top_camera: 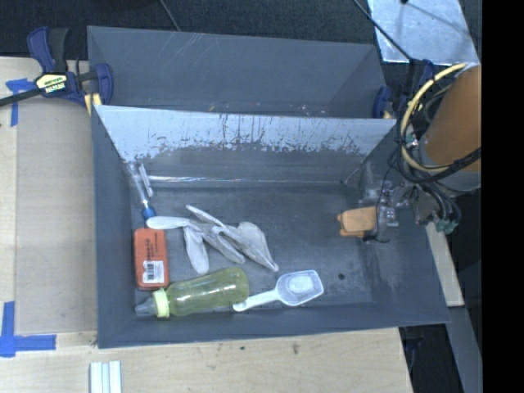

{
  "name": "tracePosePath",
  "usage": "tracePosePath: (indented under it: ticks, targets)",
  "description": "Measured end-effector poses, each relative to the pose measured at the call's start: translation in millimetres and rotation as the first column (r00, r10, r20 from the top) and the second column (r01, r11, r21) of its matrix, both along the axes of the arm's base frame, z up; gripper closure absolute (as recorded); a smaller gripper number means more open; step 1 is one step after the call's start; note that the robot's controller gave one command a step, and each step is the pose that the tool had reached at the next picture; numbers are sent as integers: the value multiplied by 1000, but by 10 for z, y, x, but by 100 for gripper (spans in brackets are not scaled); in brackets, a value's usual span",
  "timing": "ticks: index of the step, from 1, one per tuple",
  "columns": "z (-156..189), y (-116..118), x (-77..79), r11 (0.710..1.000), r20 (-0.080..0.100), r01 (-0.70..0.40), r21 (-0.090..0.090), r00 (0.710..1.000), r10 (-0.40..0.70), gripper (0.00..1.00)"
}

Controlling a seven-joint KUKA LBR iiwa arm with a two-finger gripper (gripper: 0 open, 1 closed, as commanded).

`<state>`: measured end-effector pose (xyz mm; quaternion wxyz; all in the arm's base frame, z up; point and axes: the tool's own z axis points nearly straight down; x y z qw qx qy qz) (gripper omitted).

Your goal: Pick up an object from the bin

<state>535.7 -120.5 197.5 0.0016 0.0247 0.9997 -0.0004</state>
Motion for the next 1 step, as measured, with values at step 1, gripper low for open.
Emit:
tracePosePath:
  ticks: [1]
  targets:
    - [-1,1,0,1000,0,0,0,1000,0,100]
